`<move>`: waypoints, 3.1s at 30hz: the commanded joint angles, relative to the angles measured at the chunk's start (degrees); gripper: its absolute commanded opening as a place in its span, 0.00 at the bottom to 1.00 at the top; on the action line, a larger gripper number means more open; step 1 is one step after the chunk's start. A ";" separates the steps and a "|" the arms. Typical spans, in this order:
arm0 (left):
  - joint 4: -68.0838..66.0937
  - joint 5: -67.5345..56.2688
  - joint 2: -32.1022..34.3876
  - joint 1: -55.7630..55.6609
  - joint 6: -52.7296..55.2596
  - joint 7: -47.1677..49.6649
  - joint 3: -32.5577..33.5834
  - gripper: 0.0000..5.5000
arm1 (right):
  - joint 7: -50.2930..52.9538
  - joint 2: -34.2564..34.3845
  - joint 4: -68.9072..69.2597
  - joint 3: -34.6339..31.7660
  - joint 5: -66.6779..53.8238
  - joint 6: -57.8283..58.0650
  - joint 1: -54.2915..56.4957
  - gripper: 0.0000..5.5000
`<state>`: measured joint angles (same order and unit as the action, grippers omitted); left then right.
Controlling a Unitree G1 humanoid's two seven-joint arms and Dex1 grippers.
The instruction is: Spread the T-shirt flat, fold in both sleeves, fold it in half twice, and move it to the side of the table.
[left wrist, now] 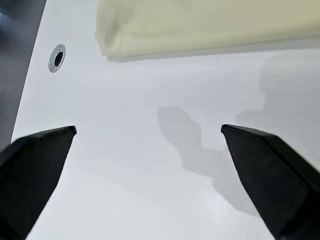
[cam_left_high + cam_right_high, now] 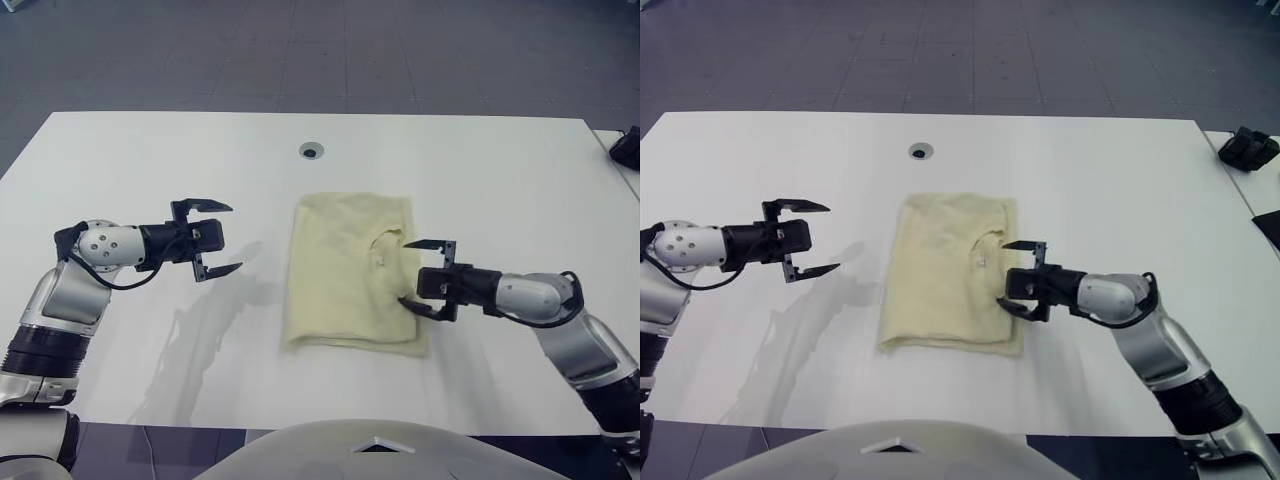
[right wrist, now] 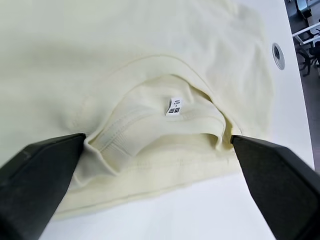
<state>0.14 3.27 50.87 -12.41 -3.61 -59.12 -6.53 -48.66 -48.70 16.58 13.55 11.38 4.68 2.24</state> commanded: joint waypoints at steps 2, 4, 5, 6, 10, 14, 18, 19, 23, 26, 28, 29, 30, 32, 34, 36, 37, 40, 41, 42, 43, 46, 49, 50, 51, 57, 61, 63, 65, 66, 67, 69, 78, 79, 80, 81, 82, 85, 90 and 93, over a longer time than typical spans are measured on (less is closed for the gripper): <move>6.16 0.49 0.80 5.26 -1.17 -0.38 -1.39 0.98 | -0.55 -0.57 2.19 -4.92 -3.84 0.36 -0.83 0.98; 9.88 -0.70 1.93 8.34 -1.30 -1.70 -1.24 0.98 | -1.06 -1.96 5.84 -10.17 -7.24 0.81 -4.10 0.98; 11.70 -1.25 2.50 9.87 -1.33 -2.34 -1.03 0.98 | -1.77 -3.07 7.30 -13.15 -8.66 0.75 -6.44 0.98; 13.75 -1.68 3.07 11.99 -1.39 -2.76 -0.68 0.98 | -2.94 -4.59 8.20 -16.59 -9.60 -0.17 -9.46 0.98; 19.18 -0.97 3.67 19.86 -2.21 -1.60 -0.17 0.98 | -6.70 -9.35 5.29 -25.76 -8.72 -8.27 -20.70 0.98; 22.26 3.45 3.17 26.58 -5.34 1.45 -1.43 0.98 | -7.12 -12.97 -1.12 -26.21 -2.27 -21.84 -28.16 0.98; 24.18 7.98 1.40 28.31 -7.86 4.35 -5.01 0.98 | -5.05 -9.81 0.72 -21.83 -1.02 -23.92 -27.78 0.98; 24.58 8.84 0.72 28.26 -8.03 4.89 -6.13 0.98 | -4.46 -8.92 1.66 -20.23 -0.55 -23.66 -26.99 0.98; 26.08 10.09 -0.27 28.18 -7.41 5.23 -9.41 0.98 | -3.09 -7.00 2.83 -15.37 1.24 -23.54 -24.32 0.98; 25.62 11.52 -1.39 26.44 -6.85 5.52 -11.72 0.95 | -2.56 -6.20 2.90 -12.53 2.00 -23.41 -21.98 0.98; 24.64 12.79 -2.28 25.09 -6.58 6.25 -12.87 0.90 | -2.44 -6.19 2.92 -11.68 1.89 -23.18 -21.23 0.93; 24.34 13.56 -2.66 24.60 -6.34 6.71 -13.27 0.87 | -2.41 -6.34 2.73 -11.44 1.79 -23.33 -20.94 0.90; 23.98 14.23 -3.15 24.08 -6.10 7.15 -13.63 0.83 | -2.33 -6.37 2.61 -11.07 1.78 -23.40 -20.57 0.87; 23.30 15.09 -3.94 23.10 -5.53 7.67 -14.48 0.76 | -2.16 -6.04 2.84 -10.08 1.87 -23.23 -19.87 0.80; 22.56 16.04 -4.29 22.35 -5.41 8.09 -15.20 0.70 | -1.93 -5.75 2.90 -8.99 2.10 -23.19 -19.27 0.74; 21.91 16.84 -4.44 21.82 -5.53 8.48 -15.66 0.62 | -1.71 -5.45 2.86 -8.00 2.50 -23.20 -18.71 0.67; 21.78 16.94 -4.45 21.67 -5.52 8.56 -15.83 0.59 | -1.57 -5.35 2.88 -7.57 2.62 -23.14 -18.47 0.64; 21.82 16.72 -4.57 21.29 -5.26 8.44 -16.43 0.47 | -1.26 -5.18 2.75 -6.63 2.91 -23.04 -17.85 0.53; 21.79 16.64 -4.48 21.18 -5.32 8.39 -16.59 0.44 | -1.17 -5.11 2.66 -6.39 3.06 -23.06 -17.73 0.50; 21.82 16.57 -4.37 21.12 -5.35 8.35 -16.70 0.40 | -1.05 -5.08 2.58 -6.17 3.16 -23.10 -17.65 0.47; 21.88 16.50 -4.27 21.08 -5.37 8.26 -16.81 0.38 | -0.92 -5.06 2.49 -5.95 3.25 -23.18 -17.61 0.44; 21.48 16.24 -4.01 20.75 -5.68 8.05 -16.99 0.27 | -0.67 -4.86 2.54 -5.31 3.45 -23.17 -17.41 0.35; 20.64 16.03 -3.72 20.31 -6.12 7.90 -17.17 0.18 | -0.58 -4.66 2.50 -4.62 3.62 -23.29 -17.01 0.26; 20.52 15.94 -3.67 20.23 -6.16 7.84 -17.22 0.15 | -0.56 -4.68 2.46 -4.47 3.64 -23.38 -16.92 0.23; 20.24 15.79 -3.64 20.10 -6.27 7.76 -17.27 0.12 | -0.52 -4.67 2.36 -4.26 3.72 -23.45 -16.76 0.20; 18.63 13.31 -2.41 18.97 -6.99 6.02 -16.39 0.05 | -1.74 -5.10 3.34 -4.40 0.80 -22.03 -15.35 0.02; 18.39 8.78 -1.17 17.29 -5.29 2.83 -14.59 0.05 | -4.23 -5.66 5.33 -5.42 -3.61 -19.09 -12.61 0.01; 18.71 6.30 -0.80 16.28 -3.64 1.31 -13.75 0.05 | -5.14 -6.00 6.06 -5.79 -4.80 -18.00 -11.58 0.01; 19.46 3.92 0.09 15.99 -1.79 -0.86 -13.17 0.05 | -6.93 -6.58 7.66 -6.02 -7.44 -15.48 -12.06 0.01; 20.13 2.59 0.56 16.27 -0.58 -2.03 -12.98 0.05 | -7.83 -6.86 8.67 -6.08 -8.78 -14.08 -12.60 0.01; 20.91 1.28 1.07 16.71 0.65 -3.22 -12.87 0.05 | -8.87 -7.25 9.77 -6.00 -10.06 -12.57 -13.23 0.01; 23.28 -2.22 2.03 17.81 4.25 -5.56 -12.62 0.05 | -10.71 -7.94 12.30 -5.77 -13.00 -8.93 -14.56 0.01; 32.73 -19.51 6.90 18.72 22.88 -14.00 -9.45 0.05 | -17.60 -12.44 19.72 -8.60 -26.21 5.85 -19.47 0.01; 33.34 -21.37 7.30 18.81 24.52 -14.48 -8.77 0.05 | -18.25 -12.79 20.47 -9.13 -28.19 7.70 -19.67 0.01; 33.75 -22.98 7.65 18.86 25.89 -14.88 -8.12 0.05 | -18.73 -13.11 21.13 -9.62 -30.05 9.46 -19.81 0.01; 33.90 -24.53 7.84 18.81 27.00 -15.08 -7.32 0.05 | -19.03 -13.30 21.66 -10.06 -31.70 11.00 -19.75 0.01; 33.90 -26.06 7.85 18.62 28.05 -15.14 -6.53 0.05 | -19.29 -13.29 22.02 -10.56 -33.33 12.50 -19.45 0.01; 32.62 -30.88 6.54 15.93 31.93 -14.86 -4.31 0.05 | -18.84 -11.92 20.64 -11.51 -37.54 16.64 -15.20 0.01; 24.59 -34.20 3.59 6.78 35.26 -14.49 -2.49 0.05 | -18.29 -8.70 13.44 -11.16 -41.51 21.50 -3.39 0.01; 18.38 -33.96 1.51 0.33 35.54 -14.94 -2.74 0.05 | -18.60 -6.10 7.40 -9.66 -41.82 23.27 4.38 0.01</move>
<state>22.11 -31.09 53.91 -7.89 31.60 -73.95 -9.45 -67.10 -56.45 27.49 2.99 -30.17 26.83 1.66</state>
